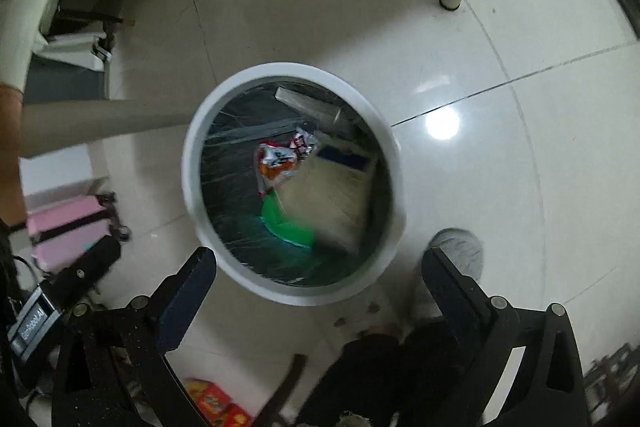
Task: Collect trash
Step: 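Carry both items over the white bin and open both grippers to drop them, then raise both tools back toward the table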
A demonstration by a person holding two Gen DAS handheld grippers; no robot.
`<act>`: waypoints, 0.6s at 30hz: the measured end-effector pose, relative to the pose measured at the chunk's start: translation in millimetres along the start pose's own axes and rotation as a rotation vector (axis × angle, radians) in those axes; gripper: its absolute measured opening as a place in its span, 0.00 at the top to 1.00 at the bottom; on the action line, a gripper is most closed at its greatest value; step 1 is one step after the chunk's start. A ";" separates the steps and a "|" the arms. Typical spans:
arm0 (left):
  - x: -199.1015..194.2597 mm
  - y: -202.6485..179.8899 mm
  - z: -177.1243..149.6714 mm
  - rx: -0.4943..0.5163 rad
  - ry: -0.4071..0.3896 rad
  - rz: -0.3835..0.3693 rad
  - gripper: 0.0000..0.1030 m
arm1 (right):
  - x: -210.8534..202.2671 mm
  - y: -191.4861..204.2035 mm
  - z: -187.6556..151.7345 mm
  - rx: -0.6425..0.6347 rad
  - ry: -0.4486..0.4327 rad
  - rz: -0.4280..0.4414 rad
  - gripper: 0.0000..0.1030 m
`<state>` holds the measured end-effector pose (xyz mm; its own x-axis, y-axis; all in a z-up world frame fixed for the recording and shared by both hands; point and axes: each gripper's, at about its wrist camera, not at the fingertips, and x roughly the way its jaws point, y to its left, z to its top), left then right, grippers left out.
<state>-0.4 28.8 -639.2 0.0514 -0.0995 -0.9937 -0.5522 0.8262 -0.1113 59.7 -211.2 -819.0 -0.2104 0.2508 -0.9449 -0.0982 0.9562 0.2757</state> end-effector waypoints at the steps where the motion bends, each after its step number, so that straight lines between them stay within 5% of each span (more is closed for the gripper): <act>1: -2.2 2.7 -4.4 0.002 -0.001 0.013 0.01 | -0.3 2.6 3.9 -0.009 -0.004 -0.016 0.00; 9: -7.0 -8.8 -13.0 0.033 0.026 0.069 0.01 | -19.7 8.1 -4.0 -0.083 -0.043 -0.234 0.00; 18: -35.2 -18.9 -26.0 0.049 0.027 0.098 0.01 | -58.3 10.5 -12.2 -0.106 -0.062 -0.295 0.00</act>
<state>-13.4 2.3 -601.8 -0.0240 -0.0310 -0.9992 -0.5124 0.8586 -0.0143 59.0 -217.6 -758.8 -0.0982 -0.0227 -0.9949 -0.2474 0.9689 0.0023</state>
